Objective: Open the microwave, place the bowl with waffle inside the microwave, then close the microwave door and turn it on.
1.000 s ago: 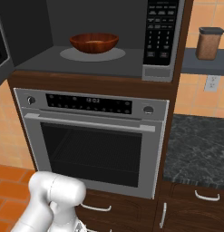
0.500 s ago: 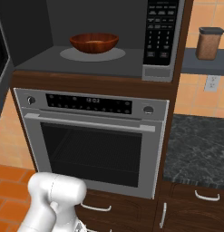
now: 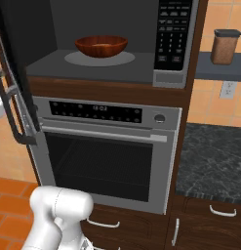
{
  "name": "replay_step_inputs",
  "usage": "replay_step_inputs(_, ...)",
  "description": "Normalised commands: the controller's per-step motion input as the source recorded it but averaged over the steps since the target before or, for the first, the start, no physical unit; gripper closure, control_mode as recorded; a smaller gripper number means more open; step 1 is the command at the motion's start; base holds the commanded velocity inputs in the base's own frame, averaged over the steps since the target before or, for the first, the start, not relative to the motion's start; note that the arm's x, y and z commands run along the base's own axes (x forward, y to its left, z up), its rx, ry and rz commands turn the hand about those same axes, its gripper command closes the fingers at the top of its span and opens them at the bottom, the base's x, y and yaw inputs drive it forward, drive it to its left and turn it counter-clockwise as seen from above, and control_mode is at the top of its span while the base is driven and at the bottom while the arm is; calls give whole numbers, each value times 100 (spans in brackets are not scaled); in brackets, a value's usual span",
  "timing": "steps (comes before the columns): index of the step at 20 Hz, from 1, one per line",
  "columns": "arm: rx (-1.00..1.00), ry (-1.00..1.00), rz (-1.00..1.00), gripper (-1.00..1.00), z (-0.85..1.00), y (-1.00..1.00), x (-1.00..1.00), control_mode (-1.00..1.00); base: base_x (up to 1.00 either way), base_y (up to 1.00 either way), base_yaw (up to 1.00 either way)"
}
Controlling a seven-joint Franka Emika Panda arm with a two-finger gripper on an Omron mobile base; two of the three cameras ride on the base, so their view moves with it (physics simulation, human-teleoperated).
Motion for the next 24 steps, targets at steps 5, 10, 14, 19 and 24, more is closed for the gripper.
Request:
replay_step_inputs(5,3,0,8,-100,3,-46,55,-100,0,0,0)
replay_step_inputs(10,1,1,7,-100,0,-40,54,-100,0,0,0)
replay_step_inputs(14,0,3,7,-100,2,-35,51,-100,0,0,0)
replay_step_inputs(19,0,9,7,-100,9,-26,44,-100,0,0,0)
replay_step_inputs(24,0,17,7,-100,12,-13,36,-100,0,0,0)
